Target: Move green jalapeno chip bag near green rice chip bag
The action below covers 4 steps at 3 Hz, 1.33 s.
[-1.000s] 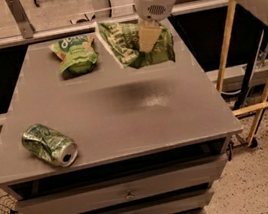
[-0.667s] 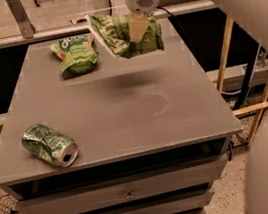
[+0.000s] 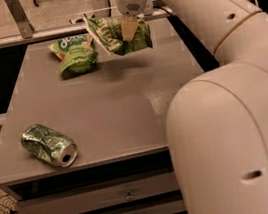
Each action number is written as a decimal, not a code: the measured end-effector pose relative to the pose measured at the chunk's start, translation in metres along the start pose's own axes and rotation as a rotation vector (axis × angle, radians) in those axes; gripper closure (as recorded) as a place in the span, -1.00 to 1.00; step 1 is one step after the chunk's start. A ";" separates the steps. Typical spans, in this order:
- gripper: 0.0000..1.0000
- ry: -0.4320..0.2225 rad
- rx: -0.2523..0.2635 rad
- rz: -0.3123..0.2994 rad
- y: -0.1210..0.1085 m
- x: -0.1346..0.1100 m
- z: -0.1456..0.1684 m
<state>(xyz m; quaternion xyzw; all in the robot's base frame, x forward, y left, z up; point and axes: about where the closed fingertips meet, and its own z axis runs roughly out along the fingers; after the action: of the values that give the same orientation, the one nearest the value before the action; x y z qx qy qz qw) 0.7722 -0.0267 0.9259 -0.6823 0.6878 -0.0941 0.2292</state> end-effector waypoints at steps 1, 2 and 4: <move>1.00 0.002 -0.037 0.015 -0.006 -0.005 0.038; 1.00 -0.014 -0.091 0.019 -0.001 -0.015 0.065; 0.17 -0.016 -0.092 0.018 -0.001 -0.016 0.073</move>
Offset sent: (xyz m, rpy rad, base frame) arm 0.0477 0.0397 -0.0661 0.0364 0.1578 0.0215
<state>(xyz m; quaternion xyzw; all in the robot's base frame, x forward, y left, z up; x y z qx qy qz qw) 0.8047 0.0024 0.8656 -0.6866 0.6957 -0.0549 0.2040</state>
